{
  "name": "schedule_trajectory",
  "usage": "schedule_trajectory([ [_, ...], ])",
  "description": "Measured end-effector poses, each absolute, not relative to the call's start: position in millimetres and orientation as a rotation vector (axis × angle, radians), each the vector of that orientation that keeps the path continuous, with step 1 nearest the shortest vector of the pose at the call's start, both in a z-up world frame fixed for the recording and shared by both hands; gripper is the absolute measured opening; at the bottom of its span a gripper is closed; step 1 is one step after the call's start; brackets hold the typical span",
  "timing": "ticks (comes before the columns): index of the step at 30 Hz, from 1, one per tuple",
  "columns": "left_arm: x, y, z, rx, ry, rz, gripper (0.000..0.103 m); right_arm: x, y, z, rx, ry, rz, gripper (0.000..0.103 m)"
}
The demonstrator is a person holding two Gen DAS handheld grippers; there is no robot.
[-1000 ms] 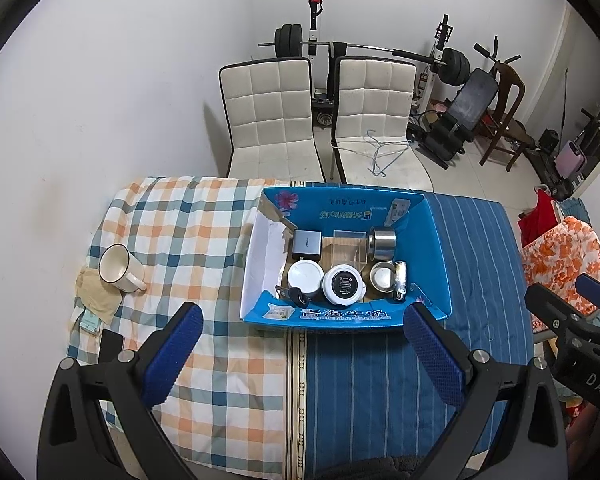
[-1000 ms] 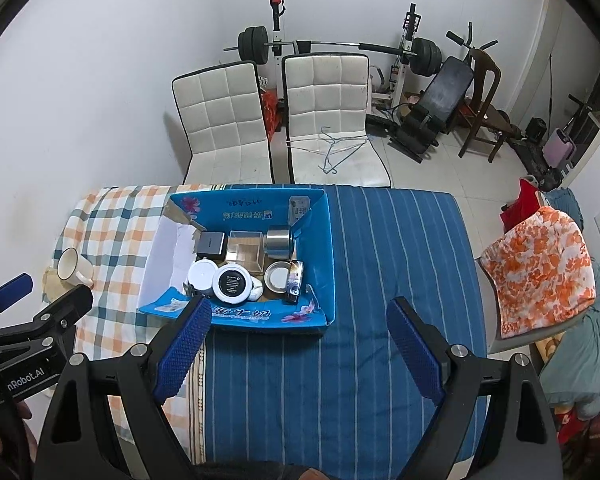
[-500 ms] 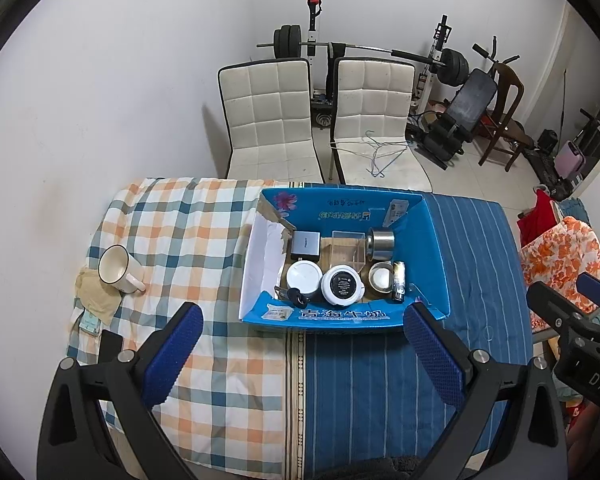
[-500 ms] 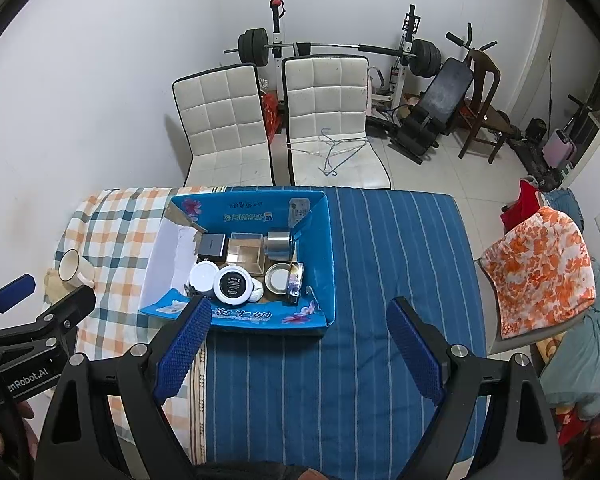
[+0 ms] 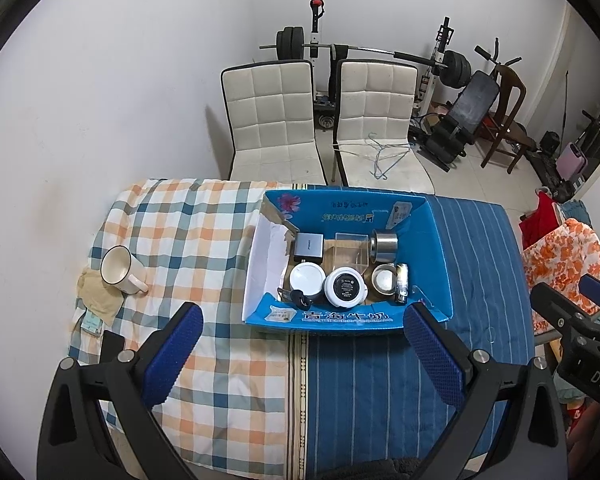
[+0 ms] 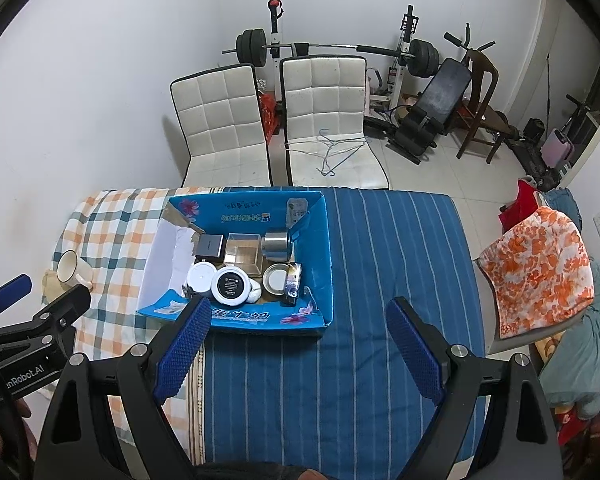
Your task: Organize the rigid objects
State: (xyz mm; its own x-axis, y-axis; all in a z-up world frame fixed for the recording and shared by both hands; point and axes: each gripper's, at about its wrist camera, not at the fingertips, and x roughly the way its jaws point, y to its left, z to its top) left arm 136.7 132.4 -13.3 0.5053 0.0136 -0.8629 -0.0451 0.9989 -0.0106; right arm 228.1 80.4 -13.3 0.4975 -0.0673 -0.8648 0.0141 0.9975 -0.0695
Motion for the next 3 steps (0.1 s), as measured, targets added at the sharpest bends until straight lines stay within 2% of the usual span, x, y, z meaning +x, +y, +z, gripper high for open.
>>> schedule_trajectory([
  [3,136.8,133.5,-12.8,-0.033,1.039,0.037,0.103,228.1,80.3,-13.4,-0.057,1.050,-0.050,0.091],
])
